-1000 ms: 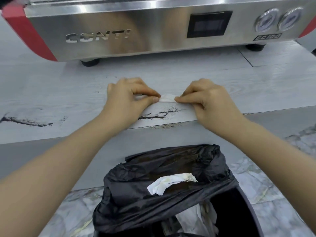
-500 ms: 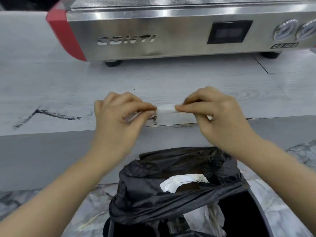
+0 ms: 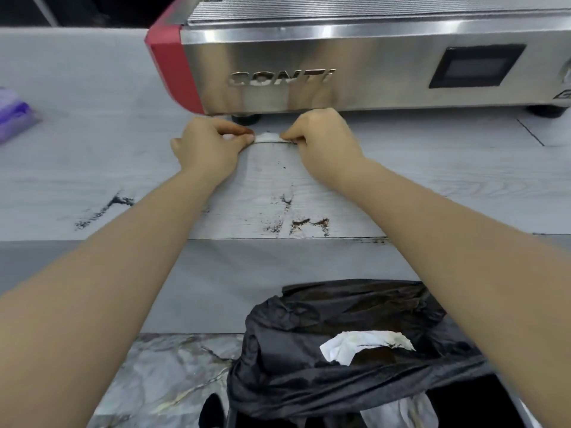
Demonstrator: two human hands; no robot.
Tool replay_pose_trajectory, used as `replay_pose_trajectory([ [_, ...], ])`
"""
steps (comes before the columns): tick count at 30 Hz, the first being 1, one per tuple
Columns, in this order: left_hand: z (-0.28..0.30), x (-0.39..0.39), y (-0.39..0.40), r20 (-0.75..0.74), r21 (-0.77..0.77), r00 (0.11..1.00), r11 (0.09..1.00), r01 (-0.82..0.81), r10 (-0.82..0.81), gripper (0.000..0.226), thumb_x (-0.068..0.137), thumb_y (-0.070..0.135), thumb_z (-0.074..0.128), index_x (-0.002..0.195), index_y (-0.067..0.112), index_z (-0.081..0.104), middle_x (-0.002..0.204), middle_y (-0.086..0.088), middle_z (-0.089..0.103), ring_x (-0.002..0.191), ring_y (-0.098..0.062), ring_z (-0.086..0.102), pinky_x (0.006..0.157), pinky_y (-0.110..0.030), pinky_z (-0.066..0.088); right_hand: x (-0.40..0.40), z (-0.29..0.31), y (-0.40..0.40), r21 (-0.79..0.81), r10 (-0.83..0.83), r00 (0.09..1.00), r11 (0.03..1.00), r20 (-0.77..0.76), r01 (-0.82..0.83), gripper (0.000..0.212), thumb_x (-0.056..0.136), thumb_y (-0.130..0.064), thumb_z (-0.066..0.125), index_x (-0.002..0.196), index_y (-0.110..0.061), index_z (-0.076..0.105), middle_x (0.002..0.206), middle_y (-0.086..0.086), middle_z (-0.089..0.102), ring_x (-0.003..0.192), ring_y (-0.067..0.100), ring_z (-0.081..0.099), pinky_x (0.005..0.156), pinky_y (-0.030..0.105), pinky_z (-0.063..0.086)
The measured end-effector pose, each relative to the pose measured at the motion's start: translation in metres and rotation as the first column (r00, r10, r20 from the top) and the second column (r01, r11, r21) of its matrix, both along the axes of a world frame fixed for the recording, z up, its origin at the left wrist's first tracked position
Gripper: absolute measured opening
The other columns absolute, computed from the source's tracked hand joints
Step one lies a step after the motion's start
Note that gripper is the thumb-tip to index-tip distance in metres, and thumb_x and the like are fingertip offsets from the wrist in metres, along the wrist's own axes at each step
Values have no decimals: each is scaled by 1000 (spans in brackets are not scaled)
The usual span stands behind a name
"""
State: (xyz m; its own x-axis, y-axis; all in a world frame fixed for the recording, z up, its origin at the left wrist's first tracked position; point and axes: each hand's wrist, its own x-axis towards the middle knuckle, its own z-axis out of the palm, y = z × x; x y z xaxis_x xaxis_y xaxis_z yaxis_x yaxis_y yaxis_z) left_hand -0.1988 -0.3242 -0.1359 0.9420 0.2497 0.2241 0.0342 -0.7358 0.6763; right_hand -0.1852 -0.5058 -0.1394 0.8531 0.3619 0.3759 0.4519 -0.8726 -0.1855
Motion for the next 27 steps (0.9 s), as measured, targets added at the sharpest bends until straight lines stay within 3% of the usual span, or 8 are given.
replay_pose_trajectory([
  [2,1,0,2,-10,23,999,999,42,-42,7,84,44,73,86,37,75,94,18,71,107,-5,56,89,-32,23,0,2,-4,-37,59,998,998,-10,-59,39,69,7,47,91,-11,74,89,13,70,89,36,58,75,42,53],
  [5,-2,-11,3,10,55,993,991,121,-121,4,84,41,73,84,38,75,98,17,71,106,-6,56,86,-34,22,-17,3,-18,37,155,988,987,1,-155,40,77,4,46,99,-10,76,94,10,72,90,34,59,81,39,49],
  [11,-7,-64,-4,98,97,963,965,243,-252,6,84,40,73,81,44,73,91,16,68,94,-4,55,90,-38,28,-62,3,-45,101,285,958,954,-13,-283,35,78,9,54,98,-11,76,90,6,71,86,29,61,78,33,49],
  [15,-9,-107,-15,123,104,939,945,309,-321,4,85,39,73,84,43,74,88,15,67,95,-13,52,78,-29,18,-101,5,-64,122,338,940,936,-36,-331,36,78,10,54,99,-9,76,91,5,70,85,27,60,74,37,50],
  [23,-19,-171,-54,199,142,907,926,348,-372,5,87,32,74,88,36,77,82,20,63,86,-11,47,77,-28,18,-164,0,-108,133,320,947,940,-34,-313,33,85,10,57,103,-11,75,96,5,69,89,25,61,73,37,50],
  [27,-19,-180,-58,242,81,900,932,355,-363,6,88,33,71,89,35,77,83,19,65,88,-10,49,82,-25,24,-180,3,-111,200,286,958,939,7,-281,37,81,16,62,101,-12,76,95,3,70,87,21,62,75,32,49],
])
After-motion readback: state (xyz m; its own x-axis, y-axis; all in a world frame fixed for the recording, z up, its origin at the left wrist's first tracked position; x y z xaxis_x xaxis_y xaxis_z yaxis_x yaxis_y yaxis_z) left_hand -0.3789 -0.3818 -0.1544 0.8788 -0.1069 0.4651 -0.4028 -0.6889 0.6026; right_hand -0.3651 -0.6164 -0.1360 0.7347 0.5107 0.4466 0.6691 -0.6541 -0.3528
